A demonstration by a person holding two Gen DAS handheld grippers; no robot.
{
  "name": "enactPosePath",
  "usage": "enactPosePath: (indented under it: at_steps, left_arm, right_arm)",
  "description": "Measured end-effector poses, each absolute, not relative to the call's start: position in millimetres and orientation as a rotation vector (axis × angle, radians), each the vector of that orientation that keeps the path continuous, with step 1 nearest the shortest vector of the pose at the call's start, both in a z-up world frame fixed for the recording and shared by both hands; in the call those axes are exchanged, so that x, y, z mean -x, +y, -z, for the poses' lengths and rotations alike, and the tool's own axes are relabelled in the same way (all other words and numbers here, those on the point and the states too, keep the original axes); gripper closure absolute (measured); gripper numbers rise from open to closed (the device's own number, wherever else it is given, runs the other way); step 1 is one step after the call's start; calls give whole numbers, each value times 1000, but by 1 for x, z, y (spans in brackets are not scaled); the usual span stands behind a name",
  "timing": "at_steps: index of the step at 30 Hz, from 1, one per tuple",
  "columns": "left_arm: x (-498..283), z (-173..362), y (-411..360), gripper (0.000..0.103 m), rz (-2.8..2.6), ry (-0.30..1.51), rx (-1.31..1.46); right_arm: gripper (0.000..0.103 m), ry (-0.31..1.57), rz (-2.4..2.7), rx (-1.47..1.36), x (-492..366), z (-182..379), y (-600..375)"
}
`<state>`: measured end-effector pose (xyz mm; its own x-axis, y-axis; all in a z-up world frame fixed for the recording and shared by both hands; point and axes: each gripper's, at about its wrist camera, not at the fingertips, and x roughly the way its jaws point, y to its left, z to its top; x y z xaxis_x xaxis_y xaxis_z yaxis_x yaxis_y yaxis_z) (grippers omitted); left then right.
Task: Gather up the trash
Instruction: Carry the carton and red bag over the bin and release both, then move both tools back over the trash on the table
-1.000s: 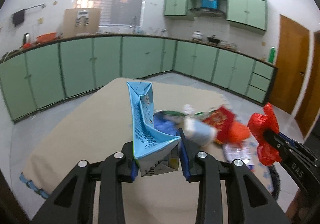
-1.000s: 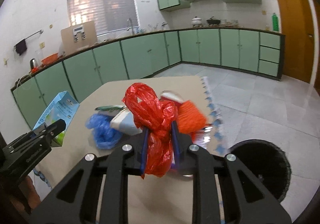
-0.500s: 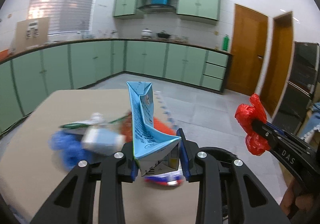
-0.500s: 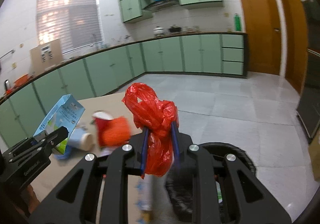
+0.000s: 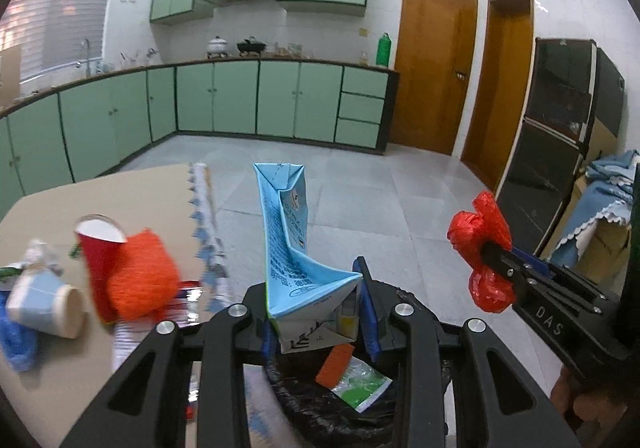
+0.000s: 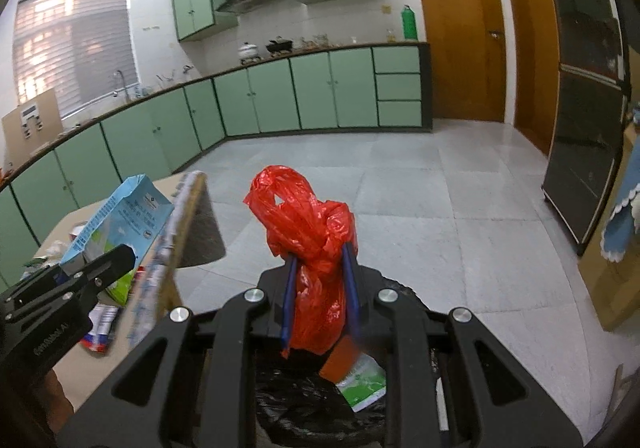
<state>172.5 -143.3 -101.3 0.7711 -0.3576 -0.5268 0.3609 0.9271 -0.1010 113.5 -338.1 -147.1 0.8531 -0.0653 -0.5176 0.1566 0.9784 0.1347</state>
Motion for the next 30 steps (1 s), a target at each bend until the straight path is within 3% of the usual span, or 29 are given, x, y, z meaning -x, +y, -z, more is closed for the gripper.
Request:
enactPosePath:
  at_steps: [14,16,19,23,26,30]
  left_arm:
    - [-218,145,-211,70,439,674,-64]
    - [-223,150,-218,64,456,691,-72]
    - [-223,151,-228,51,464,676,-99]
    - [-224,150,-230,47,474,681,-85]
    - [-226,140,-218,43,456,673,-45]
    - [-223,118,-189,27,407,620,-5]
  right_arm:
    - [79,658,171,-251,-155,217,-384]
    - [65,686,180,-277,-159,230,-391]
    - [58,718,192,-295,-161,244,-395]
    - [53,727,200,-317,-160,247,-399]
    - [41,694,232,-315,-156,239,-402]
    - [17,654,254,-302,-150,224,-397]
